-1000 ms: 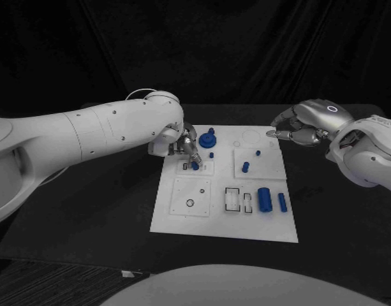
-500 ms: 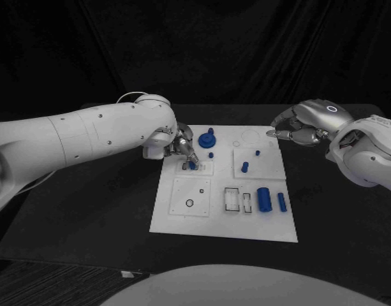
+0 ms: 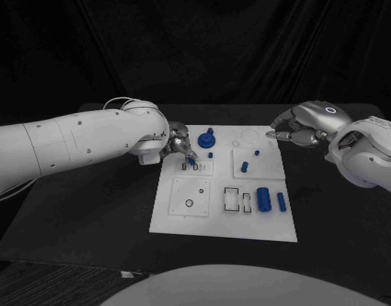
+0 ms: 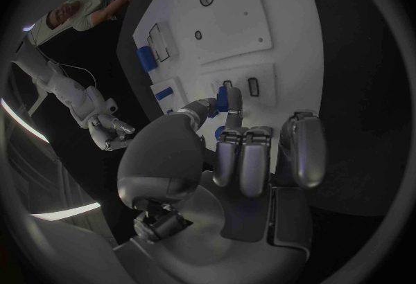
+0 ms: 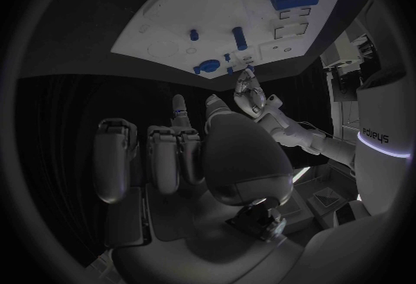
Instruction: Assemble the parts on the task board
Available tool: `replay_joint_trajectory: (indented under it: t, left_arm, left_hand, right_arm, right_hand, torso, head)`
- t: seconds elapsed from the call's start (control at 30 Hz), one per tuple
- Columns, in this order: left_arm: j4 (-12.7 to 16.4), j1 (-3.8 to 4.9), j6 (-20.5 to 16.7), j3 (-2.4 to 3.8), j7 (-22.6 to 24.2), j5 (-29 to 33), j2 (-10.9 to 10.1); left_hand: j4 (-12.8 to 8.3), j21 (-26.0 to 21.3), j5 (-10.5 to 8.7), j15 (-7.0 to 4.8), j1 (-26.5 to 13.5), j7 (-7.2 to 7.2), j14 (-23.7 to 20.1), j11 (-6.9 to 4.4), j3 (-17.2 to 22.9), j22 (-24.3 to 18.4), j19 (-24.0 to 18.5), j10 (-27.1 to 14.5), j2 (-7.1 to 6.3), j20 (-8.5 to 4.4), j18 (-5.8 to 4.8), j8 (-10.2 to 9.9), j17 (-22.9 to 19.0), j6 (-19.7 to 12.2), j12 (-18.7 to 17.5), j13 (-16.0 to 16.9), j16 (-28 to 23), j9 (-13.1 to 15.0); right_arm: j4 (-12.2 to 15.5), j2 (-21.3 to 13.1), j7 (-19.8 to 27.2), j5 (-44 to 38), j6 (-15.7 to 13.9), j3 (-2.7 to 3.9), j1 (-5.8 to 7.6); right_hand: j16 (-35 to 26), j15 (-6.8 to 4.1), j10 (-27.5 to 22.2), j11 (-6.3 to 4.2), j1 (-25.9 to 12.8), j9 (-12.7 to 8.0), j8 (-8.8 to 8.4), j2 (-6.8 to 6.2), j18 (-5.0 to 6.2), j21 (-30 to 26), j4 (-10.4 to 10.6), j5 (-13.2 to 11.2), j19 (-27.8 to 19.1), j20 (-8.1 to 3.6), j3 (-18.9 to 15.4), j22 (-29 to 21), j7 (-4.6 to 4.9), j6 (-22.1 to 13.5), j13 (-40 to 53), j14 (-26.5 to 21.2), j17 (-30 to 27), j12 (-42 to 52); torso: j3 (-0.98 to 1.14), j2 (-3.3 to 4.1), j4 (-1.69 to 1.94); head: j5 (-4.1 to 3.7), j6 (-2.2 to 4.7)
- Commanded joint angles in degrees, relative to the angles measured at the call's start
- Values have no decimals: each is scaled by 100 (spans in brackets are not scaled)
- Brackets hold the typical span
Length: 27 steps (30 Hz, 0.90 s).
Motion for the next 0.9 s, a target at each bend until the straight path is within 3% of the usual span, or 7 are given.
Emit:
replay_joint_trajectory:
  t: [0.03, 0.17, 0.3, 0.53, 0.73, 0.9]
  left_arm:
    - [170, -7, -893, 4, 259, 23, -91]
    - [373, -15, -1484, 1, 474, -289, -242]
    - [551, -94, -2063, -1, 564, -556, -390]
    - [761, -393, -3026, -2, 678, -997, -565]
    - [806, -574, -3356, -2, 719, -1108, -561]
    - [785, -683, -3452, -3, 744, -1134, -516]
  left_hand:
    - [12, -27, -5, -19, -57, -16, 606, -45, 43, 997, -28, 454, -38, 1, 101, -12, 1507, -19, -37, 1321, 15, 22]
    - [17, -10, 49, -21, -68, -24, 606, -50, 81, 1008, -11, 480, -47, 0, 96, 13, 1507, 1, -6, 1354, 15, 58]
    - [53, -7, 59, -22, -105, -24, 606, -50, 85, 1013, -4, 486, -55, 0, 94, 24, 1507, 8, 0, 1360, 15, 78]
    - [105, 35, 116, -31, -123, -43, 606, -63, 109, 1033, 32, 519, -45, -5, 84, 62, 1507, 46, 38, 1401, 15, 123]
    - [110, 40, 124, -34, -121, -44, 606, -67, 115, 1036, 37, 517, -45, -7, 83, 65, 1507, 49, 36, 1399, 15, 129]
    - [132, 28, 123, -36, -135, -38, 606, -65, 116, 1033, 32, 499, -44, -10, 86, 56, 1507, 34, 12, 1373, 15, 130]
  right_arm:
    - [32, -27, -8, -16, -265, 4, -50]
    - [45, -52, 35, -16, -450, 4, -98]
    - [45, -73, 71, -16, -609, 4, -139]
    - [80, -109, 113, -16, -780, 4, -171]
    - [109, -115, 131, -16, -812, 4, -182]
    - [122, -109, 156, -16, -847, 4, -188]
  right_hand:
    - [15, 48, 608, 57, 84, -14, -30, 0, 50, -39, -6, 182, 221, 47, -7, 1258, 10, 60, 1508, 611, 1510, 14]
    - [15, 53, 608, 63, 123, -26, -38, -3, 31, 37, -6, 330, 261, 51, 0, 1284, 17, 71, 1508, 611, 1510, 14]
    - [15, 55, 608, 68, 138, -31, -44, -4, 30, 39, -7, 379, 264, 53, 5, 1285, 24, 70, 1508, 611, 1510, 14]
    - [15, 65, 608, 80, 191, -45, -56, -11, 30, 38, -15, 528, 266, 61, 23, 1285, 36, 76, 1508, 611, 1510, 14]
    - [15, 66, 608, 80, 197, -46, -57, -11, 30, 37, -16, 542, 265, 62, 25, 1285, 36, 77, 1508, 611, 1510, 14]
    - [15, 67, 608, 79, 213, -50, -60, -9, 32, 30, -18, 575, 262, 63, 34, 1283, 33, 78, 1508, 611, 1510, 14]
  torso:
    - [1, 0, 0]
    - [0, 1, -1]
    - [0, -1, -1]
    - [2, 1, -2]
    - [1, 1, -1]
    - [0, 3, -1]
  head:
    - [19, 1]
    - [47, 1]
    - [62, 1]
    - [75, 1]
    - [110, 1]
    - [219, 1]
